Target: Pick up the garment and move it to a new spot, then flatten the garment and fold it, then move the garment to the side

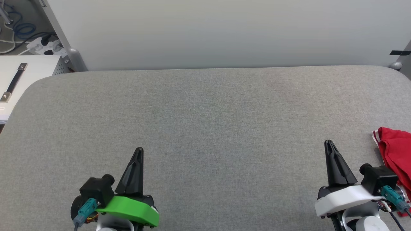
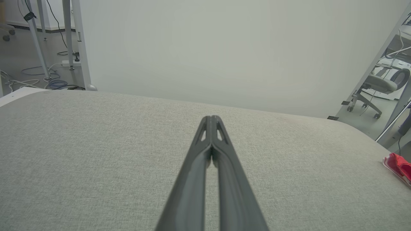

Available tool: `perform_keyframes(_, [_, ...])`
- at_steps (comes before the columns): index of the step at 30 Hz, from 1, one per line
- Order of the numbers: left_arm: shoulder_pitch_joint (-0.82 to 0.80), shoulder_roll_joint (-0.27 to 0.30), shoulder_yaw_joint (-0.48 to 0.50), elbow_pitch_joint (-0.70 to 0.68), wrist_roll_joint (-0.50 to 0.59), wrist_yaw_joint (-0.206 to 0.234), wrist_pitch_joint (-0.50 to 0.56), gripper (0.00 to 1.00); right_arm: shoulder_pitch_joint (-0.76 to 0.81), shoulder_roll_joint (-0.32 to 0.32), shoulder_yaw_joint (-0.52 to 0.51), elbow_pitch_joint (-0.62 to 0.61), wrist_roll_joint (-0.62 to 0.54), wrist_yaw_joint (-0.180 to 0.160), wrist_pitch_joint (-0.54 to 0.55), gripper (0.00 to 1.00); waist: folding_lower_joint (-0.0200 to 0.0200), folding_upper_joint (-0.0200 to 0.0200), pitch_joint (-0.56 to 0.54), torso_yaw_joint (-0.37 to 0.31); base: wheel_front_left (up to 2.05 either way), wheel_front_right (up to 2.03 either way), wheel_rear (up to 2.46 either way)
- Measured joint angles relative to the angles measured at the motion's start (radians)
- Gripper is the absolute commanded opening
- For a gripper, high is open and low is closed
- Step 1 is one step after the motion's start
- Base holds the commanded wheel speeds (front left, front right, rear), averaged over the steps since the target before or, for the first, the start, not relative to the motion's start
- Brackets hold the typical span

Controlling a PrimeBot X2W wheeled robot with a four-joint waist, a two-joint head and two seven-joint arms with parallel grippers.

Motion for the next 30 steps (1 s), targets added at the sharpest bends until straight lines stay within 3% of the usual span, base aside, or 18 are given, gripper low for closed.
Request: perform_keyframes(30, [-0.001,-0.003,0.025,-0.022,0.078,0.03,0.061,0.0,0.0,0.0,0.0,-0.025,-0.044,0.0,0.057,0.0,0.0,0.0,-0.004,-0.001,0.0,0.0,0.0])
